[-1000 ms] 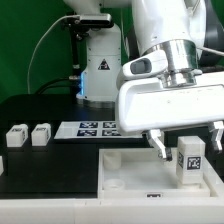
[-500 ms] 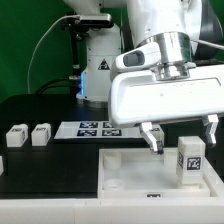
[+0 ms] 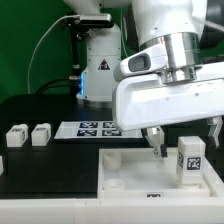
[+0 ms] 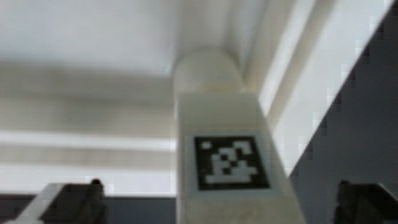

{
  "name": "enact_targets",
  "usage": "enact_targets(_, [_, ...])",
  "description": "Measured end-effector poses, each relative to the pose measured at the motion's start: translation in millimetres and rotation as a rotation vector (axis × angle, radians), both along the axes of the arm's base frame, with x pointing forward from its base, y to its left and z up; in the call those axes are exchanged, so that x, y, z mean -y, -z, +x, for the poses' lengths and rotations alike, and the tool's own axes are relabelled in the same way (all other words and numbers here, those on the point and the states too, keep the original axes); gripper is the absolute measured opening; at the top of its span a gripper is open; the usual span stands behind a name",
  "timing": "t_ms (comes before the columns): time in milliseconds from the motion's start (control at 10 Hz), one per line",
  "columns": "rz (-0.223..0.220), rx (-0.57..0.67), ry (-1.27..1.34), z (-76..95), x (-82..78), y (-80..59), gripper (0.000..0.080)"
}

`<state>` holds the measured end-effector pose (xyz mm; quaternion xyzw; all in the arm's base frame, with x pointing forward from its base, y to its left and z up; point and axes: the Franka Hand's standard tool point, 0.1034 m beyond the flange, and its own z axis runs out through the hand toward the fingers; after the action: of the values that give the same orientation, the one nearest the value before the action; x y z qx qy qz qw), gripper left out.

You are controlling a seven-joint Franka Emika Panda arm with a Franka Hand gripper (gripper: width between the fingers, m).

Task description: Assemble one leg

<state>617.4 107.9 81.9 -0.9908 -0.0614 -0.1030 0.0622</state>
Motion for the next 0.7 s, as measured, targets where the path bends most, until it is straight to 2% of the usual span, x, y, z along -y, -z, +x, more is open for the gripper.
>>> enact_targets(100, [0.002, -0.071, -0.001, 0.9, 1.0, 0.1, 0.0649])
enact_targets(200, [0.003, -0.214, -0.01, -5.2, 0.1, 1.1, 0.0649])
enact_targets(300, [0.009, -0.3, -0.02, 0.2, -3.1, -1.5, 0.0649])
enact_targets(400, [0.013, -0.297, -0.022, 9.7, -5.2, -2.9, 0.0649])
enact_targets(600, [0.012, -0.273, -0.027, 12.1, -4.1, -2.7, 0.0649])
enact_targets(700, [0.013, -0.27, -0.029, 14.4, -4.5, -4.7, 0.0618])
